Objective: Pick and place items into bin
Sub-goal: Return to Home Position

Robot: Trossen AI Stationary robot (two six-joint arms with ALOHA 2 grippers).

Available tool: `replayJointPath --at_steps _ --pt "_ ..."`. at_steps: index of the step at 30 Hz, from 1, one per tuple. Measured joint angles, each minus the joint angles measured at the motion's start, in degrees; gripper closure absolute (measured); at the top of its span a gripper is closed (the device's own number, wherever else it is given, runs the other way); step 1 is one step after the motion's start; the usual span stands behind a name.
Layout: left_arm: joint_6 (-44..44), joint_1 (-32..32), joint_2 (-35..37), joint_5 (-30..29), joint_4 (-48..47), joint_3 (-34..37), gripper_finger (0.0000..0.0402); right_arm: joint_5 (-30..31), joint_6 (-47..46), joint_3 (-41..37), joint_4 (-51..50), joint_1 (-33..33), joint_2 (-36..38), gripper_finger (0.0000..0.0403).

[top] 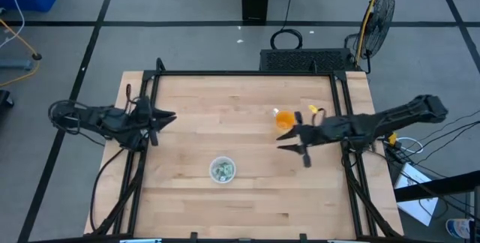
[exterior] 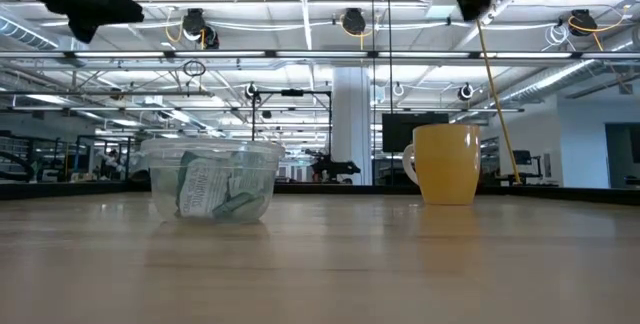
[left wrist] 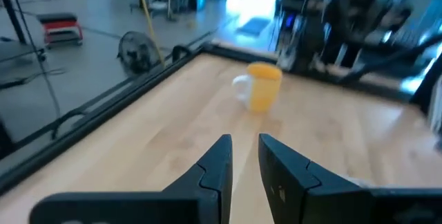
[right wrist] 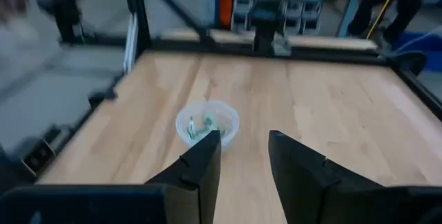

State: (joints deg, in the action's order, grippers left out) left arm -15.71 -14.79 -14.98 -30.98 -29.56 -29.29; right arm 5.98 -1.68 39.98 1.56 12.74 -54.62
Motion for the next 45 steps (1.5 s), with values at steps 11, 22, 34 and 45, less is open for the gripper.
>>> replayJointPath --at_steps 11,22,34,45 --pt "-1.41 0.02 13.02 1.5 18.43 17.82 0.0325 0.0 -6.22 -26.47 15.63 -0.14 22.4 0.0287" --pt "-3.69 0.02 13.66 3.24 21.31 18.49 0.0325 -0.01 -3.69 -31.28 12.66 -0.31 33.3 0.0287" --pt "-3.03 0.02 13.69 3.99 10.3 11.81 0.0325 -0.18 -5.93 -37.54 12.33 -0.31 42.97 0.0287" --pt "2.09 0.02 13.61 8.65 29.69 26.92 0.0325 -0.22 -5.25 -38.92 13.83 -0.31 45.84 0.0287"
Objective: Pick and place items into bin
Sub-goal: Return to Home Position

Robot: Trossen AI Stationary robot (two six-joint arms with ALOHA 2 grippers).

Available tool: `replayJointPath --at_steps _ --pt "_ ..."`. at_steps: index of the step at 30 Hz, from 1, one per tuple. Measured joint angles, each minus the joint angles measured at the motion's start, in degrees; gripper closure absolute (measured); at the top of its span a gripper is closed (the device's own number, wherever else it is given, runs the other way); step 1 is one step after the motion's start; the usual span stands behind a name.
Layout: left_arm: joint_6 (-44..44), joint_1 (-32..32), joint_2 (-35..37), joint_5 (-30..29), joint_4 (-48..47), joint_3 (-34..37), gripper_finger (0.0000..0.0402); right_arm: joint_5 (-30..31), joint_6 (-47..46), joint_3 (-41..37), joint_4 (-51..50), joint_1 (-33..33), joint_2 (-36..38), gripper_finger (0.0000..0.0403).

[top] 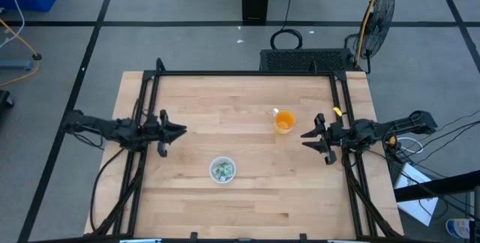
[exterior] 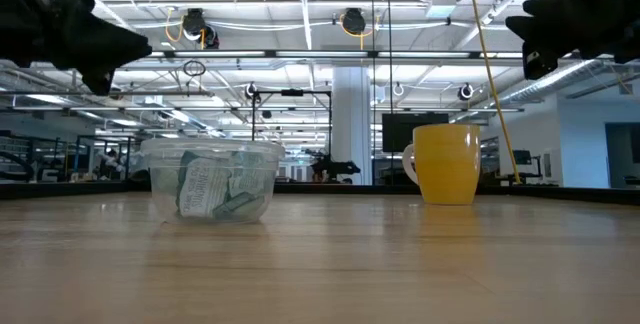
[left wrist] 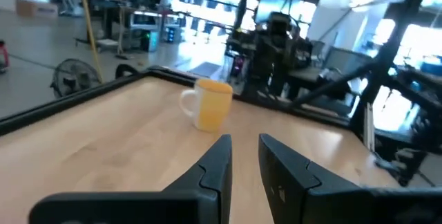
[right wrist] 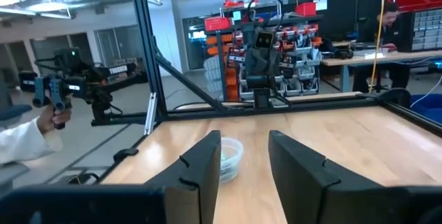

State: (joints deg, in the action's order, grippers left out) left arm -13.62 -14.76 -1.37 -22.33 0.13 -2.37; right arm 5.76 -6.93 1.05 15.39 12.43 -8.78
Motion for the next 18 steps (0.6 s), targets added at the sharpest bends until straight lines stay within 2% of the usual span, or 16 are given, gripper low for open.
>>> replayJointPath --at_steps 9,18 --pt "4.76 0.0 -1.47 0.45 2.03 1.18 0.0325 0.13 0.54 -0.1 -0.58 0.0 -0.26 0.0287" --pt "4.43 0.0 -2.86 -0.32 2.34 1.18 0.0325 0.15 0.54 -0.17 -0.23 0.0 -0.26 0.0287"
